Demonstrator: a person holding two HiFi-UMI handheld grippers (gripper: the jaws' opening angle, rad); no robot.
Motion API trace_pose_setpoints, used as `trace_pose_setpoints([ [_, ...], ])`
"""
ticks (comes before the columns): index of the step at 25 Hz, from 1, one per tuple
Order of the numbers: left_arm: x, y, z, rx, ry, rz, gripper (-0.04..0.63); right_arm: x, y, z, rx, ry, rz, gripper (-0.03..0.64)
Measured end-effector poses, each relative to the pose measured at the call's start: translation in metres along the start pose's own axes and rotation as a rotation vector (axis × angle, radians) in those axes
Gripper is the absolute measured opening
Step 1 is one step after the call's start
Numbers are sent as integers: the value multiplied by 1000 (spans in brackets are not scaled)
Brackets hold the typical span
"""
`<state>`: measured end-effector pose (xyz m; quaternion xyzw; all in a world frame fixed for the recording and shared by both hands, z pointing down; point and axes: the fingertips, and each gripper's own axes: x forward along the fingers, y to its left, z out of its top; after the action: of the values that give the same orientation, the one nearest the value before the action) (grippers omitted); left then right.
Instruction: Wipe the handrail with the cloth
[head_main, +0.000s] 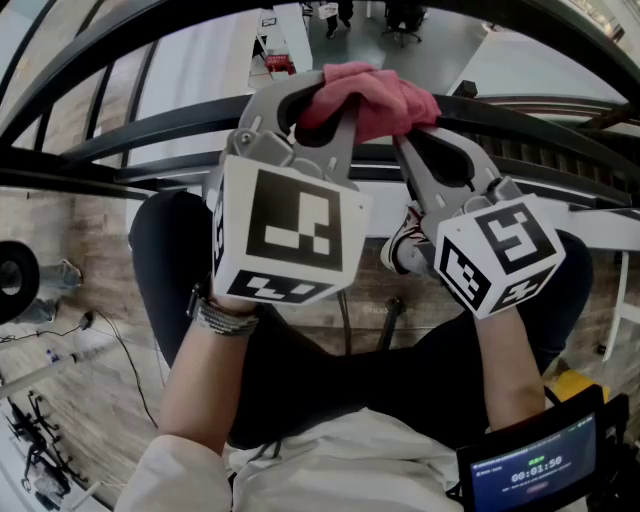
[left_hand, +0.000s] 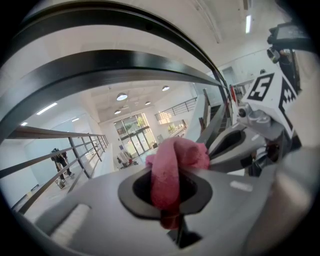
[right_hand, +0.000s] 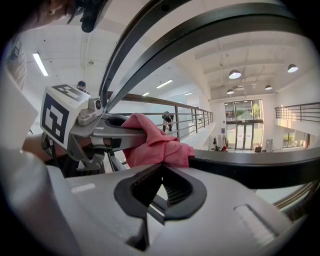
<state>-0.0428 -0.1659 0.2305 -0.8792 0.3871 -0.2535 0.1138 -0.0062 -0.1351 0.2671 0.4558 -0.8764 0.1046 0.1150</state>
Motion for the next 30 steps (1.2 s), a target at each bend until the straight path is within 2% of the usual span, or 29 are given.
trace_pose_setpoints([
  [30,7,-11,6,18,9,-28,28,-6,-10,-2,9,-7,-11,2],
])
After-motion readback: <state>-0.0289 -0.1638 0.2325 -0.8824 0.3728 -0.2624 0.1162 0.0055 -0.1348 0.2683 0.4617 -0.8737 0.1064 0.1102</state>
